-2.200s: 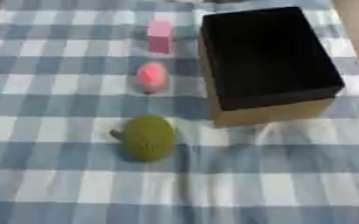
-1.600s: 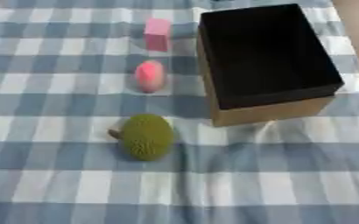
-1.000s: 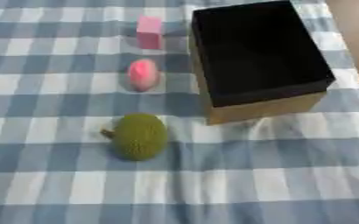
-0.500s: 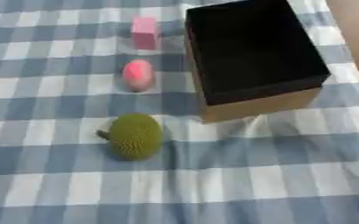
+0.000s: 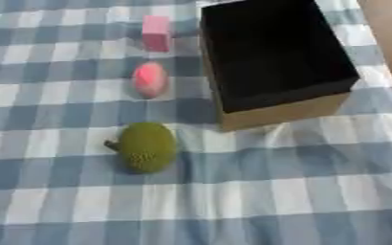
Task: Pick up objects on the table and place them in the box.
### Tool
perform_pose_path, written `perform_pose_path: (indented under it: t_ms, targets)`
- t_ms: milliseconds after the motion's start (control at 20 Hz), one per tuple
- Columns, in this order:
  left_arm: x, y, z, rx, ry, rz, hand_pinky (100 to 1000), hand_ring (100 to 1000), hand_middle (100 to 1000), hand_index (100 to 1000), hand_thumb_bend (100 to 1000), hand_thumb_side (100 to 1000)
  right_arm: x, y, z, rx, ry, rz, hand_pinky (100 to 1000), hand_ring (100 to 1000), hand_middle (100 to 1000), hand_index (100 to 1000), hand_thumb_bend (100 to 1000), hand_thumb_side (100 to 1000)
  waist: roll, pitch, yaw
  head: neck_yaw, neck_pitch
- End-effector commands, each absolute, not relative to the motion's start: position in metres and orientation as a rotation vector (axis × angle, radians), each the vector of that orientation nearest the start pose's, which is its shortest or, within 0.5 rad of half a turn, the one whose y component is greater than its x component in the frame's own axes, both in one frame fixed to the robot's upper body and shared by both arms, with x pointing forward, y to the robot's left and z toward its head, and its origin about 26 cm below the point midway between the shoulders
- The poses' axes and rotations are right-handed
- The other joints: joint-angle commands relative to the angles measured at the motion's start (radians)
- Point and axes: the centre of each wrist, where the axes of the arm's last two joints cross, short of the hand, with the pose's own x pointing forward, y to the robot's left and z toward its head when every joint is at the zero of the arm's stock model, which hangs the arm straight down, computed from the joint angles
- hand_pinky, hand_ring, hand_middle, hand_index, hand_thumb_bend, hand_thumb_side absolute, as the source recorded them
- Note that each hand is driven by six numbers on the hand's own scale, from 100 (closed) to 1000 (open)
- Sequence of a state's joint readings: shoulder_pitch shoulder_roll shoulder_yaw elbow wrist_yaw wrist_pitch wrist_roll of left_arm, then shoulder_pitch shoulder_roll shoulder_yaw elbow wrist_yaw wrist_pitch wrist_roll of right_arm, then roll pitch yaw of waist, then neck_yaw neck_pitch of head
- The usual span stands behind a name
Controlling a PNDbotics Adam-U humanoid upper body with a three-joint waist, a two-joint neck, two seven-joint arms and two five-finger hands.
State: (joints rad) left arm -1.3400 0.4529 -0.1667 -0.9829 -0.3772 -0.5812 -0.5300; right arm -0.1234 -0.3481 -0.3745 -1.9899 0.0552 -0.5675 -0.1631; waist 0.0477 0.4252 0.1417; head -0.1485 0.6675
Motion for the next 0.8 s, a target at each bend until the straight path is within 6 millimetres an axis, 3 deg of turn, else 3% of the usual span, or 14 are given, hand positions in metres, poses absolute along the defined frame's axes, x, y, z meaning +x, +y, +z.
perform_pose_path:
  t_ms: [50, 450, 800]
  targets:
    - [0.481, 0.203, 0.395, -0.637, 2.447, 2.169, 911, 891, 861, 964, 100, 273, 0.262, -0.372, 0.189, 0.869, 3.356, -0.202, 935, 1000, 383, 927, 100, 470, 0.013, -0.03, -0.002, 0.01, 0.001]
    - [0.5, 0.173, 0.383, -0.736, 2.332, 2.31, 923, 898, 865, 966, 100, 256, 0.262, -0.37, 0.189, 0.849, 3.374, -0.216, 936, 1000, 382, 929, 100, 470, 0.017, -0.037, -0.012, 0.019, -0.015]
    - [0.509, 0.164, 0.364, -0.809, 2.228, 2.396, 928, 903, 868, 968, 127, 247, 0.264, -0.369, 0.191, 0.824, 3.384, -0.21, 937, 1000, 380, 928, 100, 470, 0.019, -0.039, -0.024, 0.017, -0.072]
